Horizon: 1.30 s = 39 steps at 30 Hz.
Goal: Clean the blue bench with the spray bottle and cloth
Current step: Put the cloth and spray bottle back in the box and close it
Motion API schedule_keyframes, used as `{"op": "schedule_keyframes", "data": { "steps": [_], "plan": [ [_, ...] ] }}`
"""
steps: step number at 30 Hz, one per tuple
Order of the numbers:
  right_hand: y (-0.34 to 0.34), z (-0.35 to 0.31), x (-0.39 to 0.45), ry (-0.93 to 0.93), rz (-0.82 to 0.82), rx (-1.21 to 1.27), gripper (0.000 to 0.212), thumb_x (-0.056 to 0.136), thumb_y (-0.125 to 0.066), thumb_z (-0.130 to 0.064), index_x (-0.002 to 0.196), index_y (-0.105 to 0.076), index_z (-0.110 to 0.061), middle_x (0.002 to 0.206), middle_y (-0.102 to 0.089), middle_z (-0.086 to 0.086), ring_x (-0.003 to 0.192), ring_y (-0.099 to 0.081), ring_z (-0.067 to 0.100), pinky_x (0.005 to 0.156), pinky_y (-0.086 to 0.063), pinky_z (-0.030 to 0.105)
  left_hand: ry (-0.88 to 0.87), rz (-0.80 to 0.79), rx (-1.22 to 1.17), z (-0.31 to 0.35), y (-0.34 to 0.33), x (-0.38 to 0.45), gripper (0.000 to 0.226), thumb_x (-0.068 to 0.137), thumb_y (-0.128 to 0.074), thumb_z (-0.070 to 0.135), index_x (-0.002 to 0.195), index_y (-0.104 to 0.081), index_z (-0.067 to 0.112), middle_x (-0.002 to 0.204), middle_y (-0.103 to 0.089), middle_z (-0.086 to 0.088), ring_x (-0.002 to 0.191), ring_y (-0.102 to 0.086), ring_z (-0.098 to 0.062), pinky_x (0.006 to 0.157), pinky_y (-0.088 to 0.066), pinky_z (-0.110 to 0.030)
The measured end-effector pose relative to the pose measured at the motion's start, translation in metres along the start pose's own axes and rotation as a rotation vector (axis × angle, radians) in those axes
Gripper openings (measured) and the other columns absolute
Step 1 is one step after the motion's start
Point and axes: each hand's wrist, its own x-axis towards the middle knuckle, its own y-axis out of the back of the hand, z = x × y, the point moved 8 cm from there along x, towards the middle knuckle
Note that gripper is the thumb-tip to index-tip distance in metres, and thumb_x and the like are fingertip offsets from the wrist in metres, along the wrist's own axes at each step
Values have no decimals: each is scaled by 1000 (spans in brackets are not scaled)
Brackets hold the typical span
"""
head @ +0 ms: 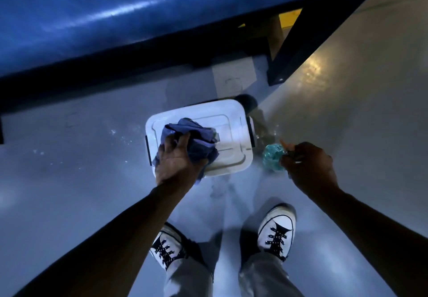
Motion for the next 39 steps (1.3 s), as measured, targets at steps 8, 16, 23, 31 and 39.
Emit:
{"op": "schedule_keyframes", "data": {
  "steps": [8,16,23,31,39],
  "plan": [
    [-29,4,20,33,26,-6,12,85,-75,-22,89,-64,-18,84,-73,9,78,-68,29,64,-49,31,-126,119,-21,-4,-9,6,48,86,-70,44,132,-55,38,129,-50,-5,119,-54,-34,87,-53,-45],
    [-2,-34,-25,347,161,-140,25,92,-72,-24,113,-65,-13,106,-65,7,89,-64,22,77,-51,33,-188,25,-221,-10,-22,-68,41,82,-75,38,122,-62,38,116,-54,5,102,-66,-25,80,-56,-36],
    [-68,-50,-27,330,-86,-84,22,96,-65,-18,116,-69,-13,101,-66,-5,92,-63,10,67,-35,-4,-168,-34,-110,-63,-99,-96,52,82,-77,38,130,-60,30,122,-59,-1,97,-69,-30,74,-62,-47],
    [-90,-56,-13,297,-96,-122,28,92,-64,-20,120,-70,-17,116,-72,4,105,-69,20,93,-58,38,-72,124,-342,-91,-66,-89,21,93,-65,28,114,-67,26,112,-66,5,96,-67,-18,81,-59,-39],
    [-88,-88,-7,234,-42,-257,49,85,-54,-45,121,-66,-15,118,-71,13,104,-68,34,94,-57,46,-66,311,-322,-103,25,-15,29,93,-62,27,120,-63,20,124,-56,-6,107,-64,-30,84,-59,-45]
  ]
}}
